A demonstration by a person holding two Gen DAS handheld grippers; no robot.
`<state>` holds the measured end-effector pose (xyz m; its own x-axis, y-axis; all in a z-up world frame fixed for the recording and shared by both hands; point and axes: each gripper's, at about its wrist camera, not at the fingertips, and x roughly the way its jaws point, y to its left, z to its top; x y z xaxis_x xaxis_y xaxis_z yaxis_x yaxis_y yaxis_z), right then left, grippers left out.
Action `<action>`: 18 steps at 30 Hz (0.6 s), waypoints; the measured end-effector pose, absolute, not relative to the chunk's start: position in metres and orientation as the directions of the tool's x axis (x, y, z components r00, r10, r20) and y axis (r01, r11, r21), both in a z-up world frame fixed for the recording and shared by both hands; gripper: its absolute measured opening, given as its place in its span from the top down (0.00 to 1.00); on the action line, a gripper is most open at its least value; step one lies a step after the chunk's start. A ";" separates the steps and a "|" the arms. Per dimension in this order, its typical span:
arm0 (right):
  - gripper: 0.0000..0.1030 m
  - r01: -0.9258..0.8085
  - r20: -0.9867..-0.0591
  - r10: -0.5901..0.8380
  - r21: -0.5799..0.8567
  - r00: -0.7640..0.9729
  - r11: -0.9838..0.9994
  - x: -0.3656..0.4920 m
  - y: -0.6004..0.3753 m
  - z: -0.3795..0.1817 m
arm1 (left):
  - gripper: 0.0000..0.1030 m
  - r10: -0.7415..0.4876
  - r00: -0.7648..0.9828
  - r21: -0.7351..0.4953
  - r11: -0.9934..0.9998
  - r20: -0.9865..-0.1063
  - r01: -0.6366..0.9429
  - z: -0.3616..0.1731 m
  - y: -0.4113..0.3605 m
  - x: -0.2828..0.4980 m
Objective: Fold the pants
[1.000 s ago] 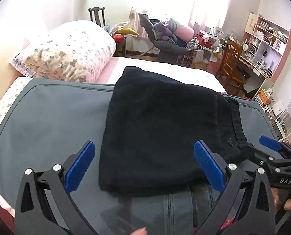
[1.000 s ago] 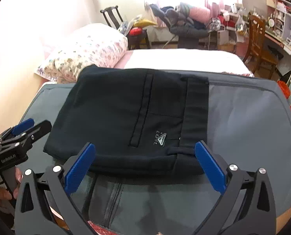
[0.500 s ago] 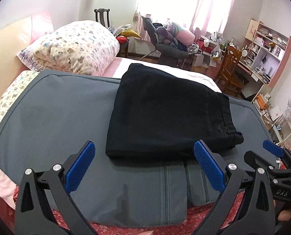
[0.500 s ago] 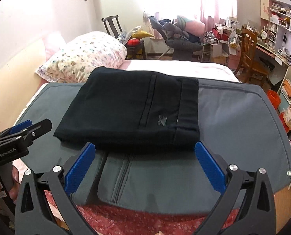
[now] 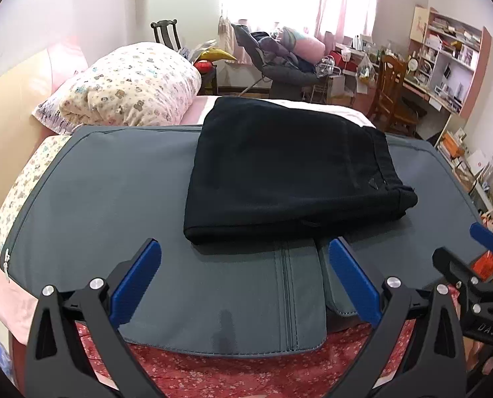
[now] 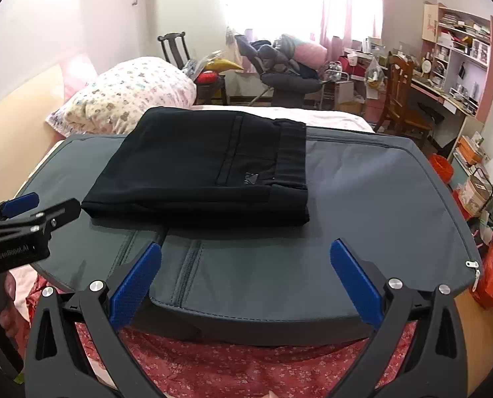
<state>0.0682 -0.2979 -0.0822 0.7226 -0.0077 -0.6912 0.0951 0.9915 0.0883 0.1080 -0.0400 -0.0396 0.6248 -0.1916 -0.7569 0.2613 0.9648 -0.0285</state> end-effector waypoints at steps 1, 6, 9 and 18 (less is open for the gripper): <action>0.01 0.097 -0.690 -0.011 0.087 0.724 0.991 0.068 -0.299 -0.081 | 0.02 -0.189 0.624 -0.024 0.964 -0.758 0.264 -0.040 -0.041 0.108; 0.01 0.101 -0.684 -0.020 0.078 0.729 0.992 0.068 -0.300 -0.081 | 0.02 -0.178 0.620 0.000 0.962 -0.764 0.275 -0.042 -0.046 0.105; 0.01 0.097 -0.682 -0.021 0.074 0.731 0.993 0.069 -0.299 -0.081 | 0.02 -0.162 0.621 0.018 0.962 -0.767 0.274 -0.044 -0.048 0.104; 0.01 0.095 -0.681 -0.021 0.072 0.732 0.993 0.069 -0.298 -0.082 | 0.02 -0.139 0.620 0.029 0.967 -0.772 0.254 -0.047 -0.045 0.102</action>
